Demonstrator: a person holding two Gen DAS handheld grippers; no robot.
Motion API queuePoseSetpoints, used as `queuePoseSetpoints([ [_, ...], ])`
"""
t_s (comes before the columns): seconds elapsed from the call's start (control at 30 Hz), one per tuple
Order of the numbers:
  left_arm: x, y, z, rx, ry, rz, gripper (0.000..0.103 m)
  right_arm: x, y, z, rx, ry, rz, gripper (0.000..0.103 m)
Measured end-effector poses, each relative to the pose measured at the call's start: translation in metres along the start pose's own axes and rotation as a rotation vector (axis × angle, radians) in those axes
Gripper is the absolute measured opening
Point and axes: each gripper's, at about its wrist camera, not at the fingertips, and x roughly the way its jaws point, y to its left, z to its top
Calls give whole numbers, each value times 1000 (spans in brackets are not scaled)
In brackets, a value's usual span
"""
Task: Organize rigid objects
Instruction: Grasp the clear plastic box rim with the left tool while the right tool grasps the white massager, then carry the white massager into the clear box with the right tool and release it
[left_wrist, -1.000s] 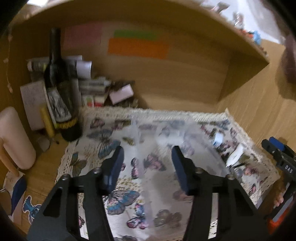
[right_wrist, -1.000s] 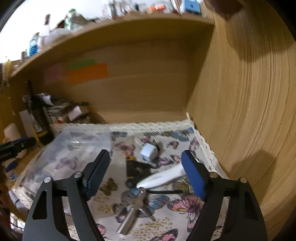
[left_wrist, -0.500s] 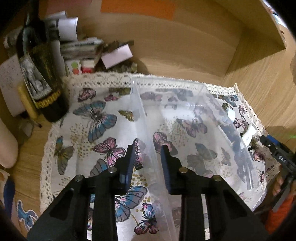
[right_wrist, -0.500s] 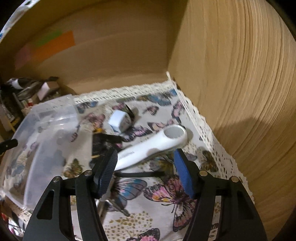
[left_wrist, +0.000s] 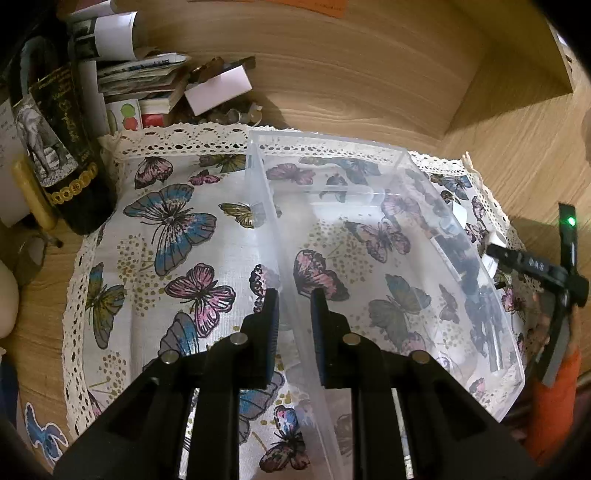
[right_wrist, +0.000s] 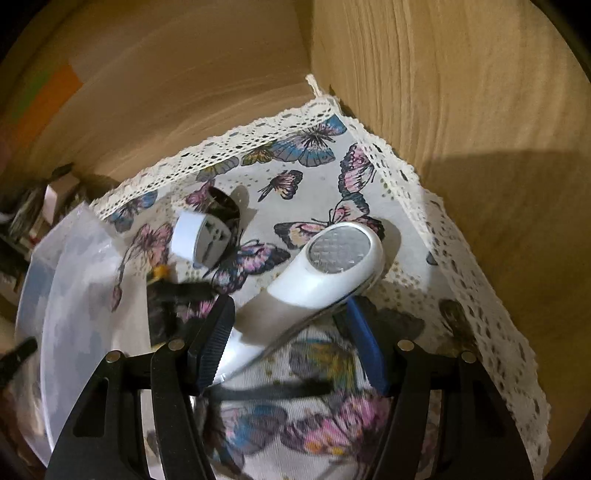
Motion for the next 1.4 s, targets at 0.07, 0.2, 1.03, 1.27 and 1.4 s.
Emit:
queuePoseSetpoints([
  [0.07,0,-1,0,13,-3,1,17,6,3,3,-10,13,-15,60],
  [0.2,0,-1,-1,21,-5,-5,18,19,15,8,-63,24,-44,51],
  [1.03,1,-3,0,16,-5,13,18,-79,68,-12,-241,-246,-2,24],
  [1.27,1,-3,0,20,-6,18,18,-96,111,-20,-323,-304,85,24],
  [1.4,1,-3,0,22,-8,18,18,-101,136,-26,-371,-303,146,24],
])
